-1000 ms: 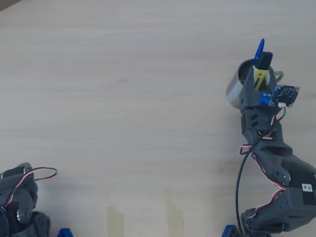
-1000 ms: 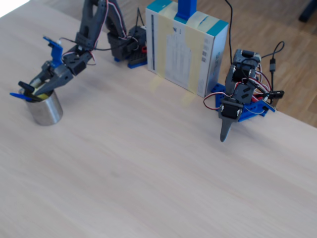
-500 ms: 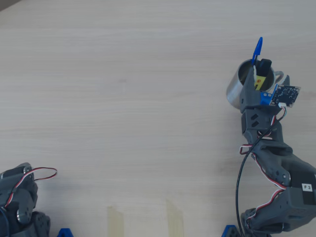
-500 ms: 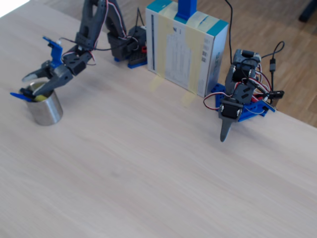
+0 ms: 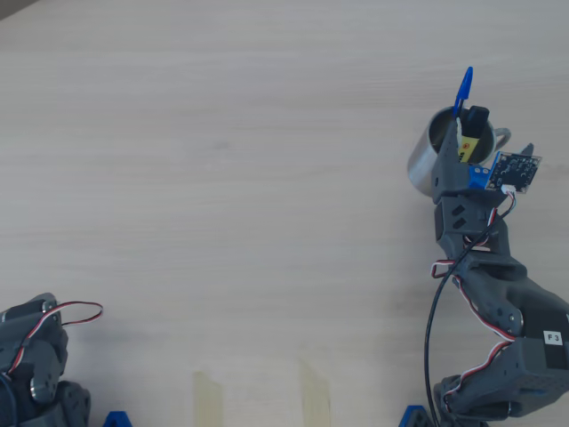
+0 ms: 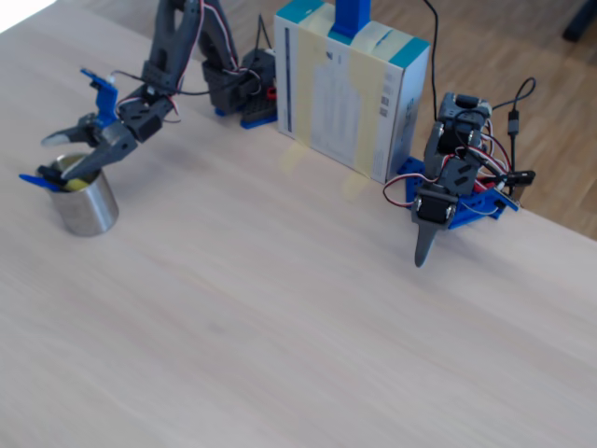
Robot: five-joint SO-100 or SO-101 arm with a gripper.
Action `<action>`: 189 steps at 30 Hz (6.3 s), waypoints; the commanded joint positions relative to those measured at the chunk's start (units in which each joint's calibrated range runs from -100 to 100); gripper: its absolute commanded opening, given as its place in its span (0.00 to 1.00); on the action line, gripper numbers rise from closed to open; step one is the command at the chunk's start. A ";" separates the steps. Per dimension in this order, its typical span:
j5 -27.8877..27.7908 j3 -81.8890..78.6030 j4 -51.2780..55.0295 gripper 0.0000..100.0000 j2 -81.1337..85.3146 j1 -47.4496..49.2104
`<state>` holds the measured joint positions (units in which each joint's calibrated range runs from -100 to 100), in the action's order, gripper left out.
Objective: Grab the yellow pen and put it in the silver cup.
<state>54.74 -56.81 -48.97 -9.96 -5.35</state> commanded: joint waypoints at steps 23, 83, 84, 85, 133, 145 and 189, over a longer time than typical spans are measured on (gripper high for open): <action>-0.08 -0.29 6.46 0.46 19.52 4.65; 2.21 -43.10 37.60 0.46 83.45 6.57; 2.84 -43.19 38.72 0.46 84.03 6.57; 3.36 -43.19 40.26 0.45 84.61 6.57; 3.36 -43.01 104.35 0.45 107.63 6.40; 3.36 -43.01 113.45 0.45 107.80 6.49; -1.01 -43.01 124.00 0.43 107.80 5.96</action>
<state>54.02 -99.28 73.85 98.00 1.17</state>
